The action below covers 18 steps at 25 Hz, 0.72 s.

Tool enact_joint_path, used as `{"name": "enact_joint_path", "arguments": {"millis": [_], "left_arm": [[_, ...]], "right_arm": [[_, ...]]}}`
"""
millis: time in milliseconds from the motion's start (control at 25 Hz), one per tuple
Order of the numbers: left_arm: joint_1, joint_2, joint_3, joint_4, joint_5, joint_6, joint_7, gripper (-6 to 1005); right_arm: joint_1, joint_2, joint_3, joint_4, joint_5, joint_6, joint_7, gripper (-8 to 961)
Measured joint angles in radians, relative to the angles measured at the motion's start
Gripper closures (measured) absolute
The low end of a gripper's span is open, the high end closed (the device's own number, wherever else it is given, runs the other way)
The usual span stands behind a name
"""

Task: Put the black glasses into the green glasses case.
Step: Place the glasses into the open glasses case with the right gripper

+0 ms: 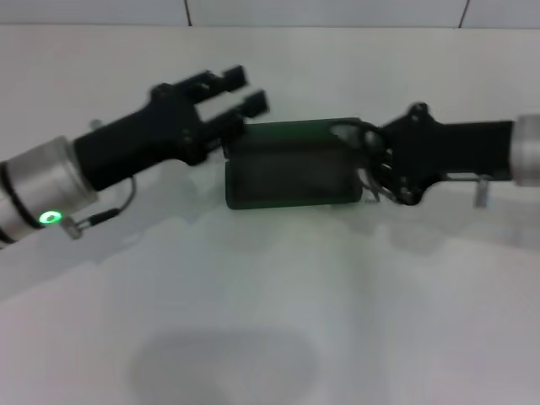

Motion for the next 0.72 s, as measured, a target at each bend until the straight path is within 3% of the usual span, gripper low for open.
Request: {"name": "enact_joint_path", "arguments": {"millis": [280,720], "left_arm": [[0.037,0.002,-0.138,-0.005,-0.008,0.003,-0.007,439],[0.033,-0.008,-0.182,-0.012,-0.003,-0.024,-0.002,439]], "right_arm": [[-0.051,0.000,-0.307,-0.241,-0.224,0.300,0.194,913],[-0.053,0.002,-0.558,-0.260,-0.315,0.631,0.243,914]]}}
